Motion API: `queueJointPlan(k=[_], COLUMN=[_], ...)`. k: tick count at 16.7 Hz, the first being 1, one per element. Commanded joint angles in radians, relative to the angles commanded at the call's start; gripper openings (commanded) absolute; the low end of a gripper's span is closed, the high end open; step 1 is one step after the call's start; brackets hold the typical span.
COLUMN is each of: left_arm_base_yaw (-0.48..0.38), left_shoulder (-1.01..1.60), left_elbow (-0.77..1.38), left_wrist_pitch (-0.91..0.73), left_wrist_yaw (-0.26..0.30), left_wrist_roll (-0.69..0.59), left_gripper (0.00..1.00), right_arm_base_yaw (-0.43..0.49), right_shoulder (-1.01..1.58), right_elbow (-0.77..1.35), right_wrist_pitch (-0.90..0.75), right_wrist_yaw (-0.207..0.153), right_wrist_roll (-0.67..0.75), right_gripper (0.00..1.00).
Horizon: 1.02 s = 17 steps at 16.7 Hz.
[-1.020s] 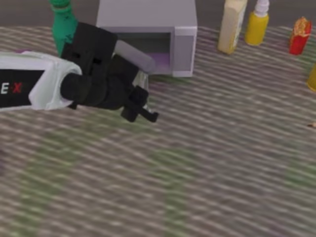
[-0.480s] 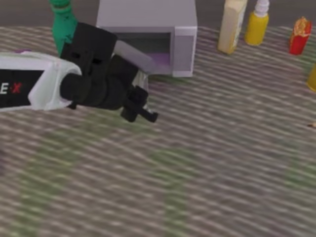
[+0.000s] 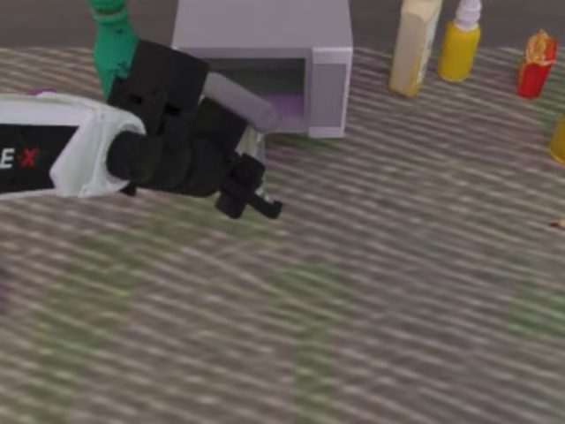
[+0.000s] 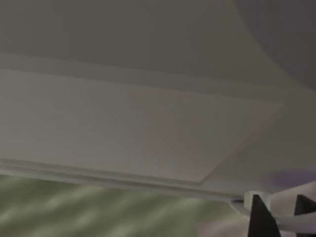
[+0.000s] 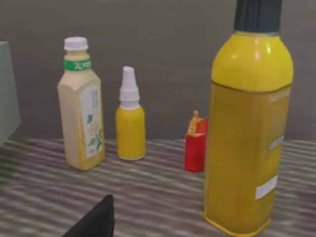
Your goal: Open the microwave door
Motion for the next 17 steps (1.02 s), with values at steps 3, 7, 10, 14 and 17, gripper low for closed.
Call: queueJointPlan(k=[3, 7, 10, 14, 17], left_arm_base_yaw=[-0.006, 0.015, 0.034, 0.041, 0.041], left_shoulder=[0.000, -0.009, -0.018, -0.019, -0.019], left_elbow=[0.000, -0.010, -0.017, -0.021, -0.021], left_wrist_pitch=[-0.001, -0.011, -0.018, -0.022, -0.022], left_wrist_yaw=[0.009, 0.038, 0.064, 0.074, 0.074], left_wrist_roll=[-0.003, 0.042, 0.081, 0.095, 0.095], left_gripper=[0.00, 0.00, 0.00, 0.00, 0.00], right_arm_base_yaw=[0.000, 0.000, 0.000, 0.000, 0.000], right_shoulder=[0.000, 0.000, 0.000, 0.000, 0.000], right_elbow=[0.000, 0.000, 0.000, 0.000, 0.000], right_wrist_pitch=[0.000, 0.000, 0.000, 0.000, 0.000], right_wrist_yaw=[0.000, 0.000, 0.000, 0.000, 0.000], right_wrist_roll=[0.000, 0.000, 0.000, 0.000, 0.000], right_gripper=[1.00, 1.00, 1.00, 1.00, 1.00])
